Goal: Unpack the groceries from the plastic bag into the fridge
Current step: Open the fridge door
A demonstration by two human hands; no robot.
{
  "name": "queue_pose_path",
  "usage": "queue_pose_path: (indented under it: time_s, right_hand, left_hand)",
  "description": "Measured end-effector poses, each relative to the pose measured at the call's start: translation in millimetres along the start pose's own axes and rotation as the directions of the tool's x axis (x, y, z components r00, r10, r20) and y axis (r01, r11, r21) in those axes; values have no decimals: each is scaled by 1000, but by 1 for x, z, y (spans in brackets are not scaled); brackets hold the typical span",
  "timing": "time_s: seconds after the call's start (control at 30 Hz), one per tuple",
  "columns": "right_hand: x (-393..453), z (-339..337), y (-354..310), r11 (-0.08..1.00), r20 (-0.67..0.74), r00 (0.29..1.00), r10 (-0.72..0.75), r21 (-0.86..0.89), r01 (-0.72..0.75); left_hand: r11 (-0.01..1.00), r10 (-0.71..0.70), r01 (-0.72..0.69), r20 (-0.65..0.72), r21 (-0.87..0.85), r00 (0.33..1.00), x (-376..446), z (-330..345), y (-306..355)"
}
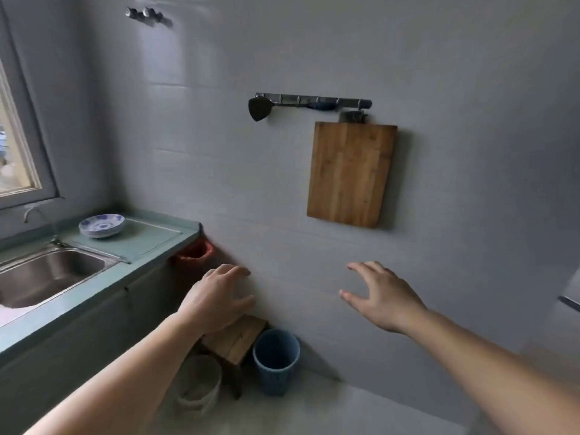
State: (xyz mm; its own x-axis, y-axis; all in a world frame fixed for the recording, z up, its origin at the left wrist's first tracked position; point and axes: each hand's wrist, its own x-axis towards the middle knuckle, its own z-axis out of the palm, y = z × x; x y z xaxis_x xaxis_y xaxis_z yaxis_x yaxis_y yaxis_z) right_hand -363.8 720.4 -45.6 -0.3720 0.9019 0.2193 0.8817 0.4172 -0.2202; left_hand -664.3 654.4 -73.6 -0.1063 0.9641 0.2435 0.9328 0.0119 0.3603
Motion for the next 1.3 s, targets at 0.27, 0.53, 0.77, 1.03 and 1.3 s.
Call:
queue_pose_path:
  time_s: [0.27,0.53,0.77,1.03,1.3]
  right_hand:
    - [31,-6,89,972,-71,970,233,-20,-235]
    - [84,-1,225,918,-79,915,396,46,-393]
    - [96,-30,320,870,-75,867,493,53,-490]
    - [77,-97,397,775,-204,762,614,-28,-631]
    - [95,-187,413,603,-371,750,547,-447,-661]
  left_hand:
    - [971,237,-232,94,-54,967,133,50,62]
    - [939,344,-335,165,-81,924,259,123,160]
    - [855,517,-508,231,-103,824,342,177,273]
    - [661,750,-688,236,-300,618,400,238,417]
    - [413,904,-525,265,-744,336,382,288,560]
